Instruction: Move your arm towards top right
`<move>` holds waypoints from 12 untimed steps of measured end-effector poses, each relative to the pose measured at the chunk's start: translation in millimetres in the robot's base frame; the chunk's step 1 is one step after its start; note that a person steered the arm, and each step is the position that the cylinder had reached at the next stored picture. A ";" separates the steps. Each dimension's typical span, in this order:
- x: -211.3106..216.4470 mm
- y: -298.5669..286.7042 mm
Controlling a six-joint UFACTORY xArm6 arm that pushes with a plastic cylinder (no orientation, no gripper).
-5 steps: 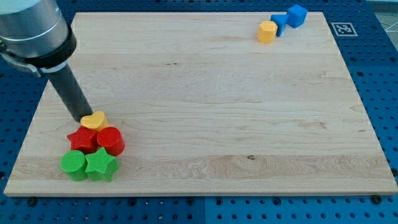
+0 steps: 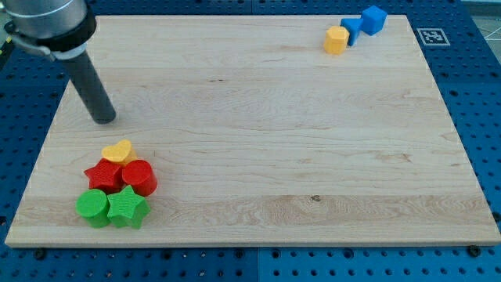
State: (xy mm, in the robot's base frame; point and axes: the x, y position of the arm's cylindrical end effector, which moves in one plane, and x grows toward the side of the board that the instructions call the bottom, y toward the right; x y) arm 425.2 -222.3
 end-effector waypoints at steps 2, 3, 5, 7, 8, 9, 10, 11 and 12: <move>-142.6 29.7; -183.8 90.0; -231.2 259.6; -233.1 343.4; -233.5 355.3; -232.9 386.4; -233.7 403.8; -234.2 411.2; -233.5 415.1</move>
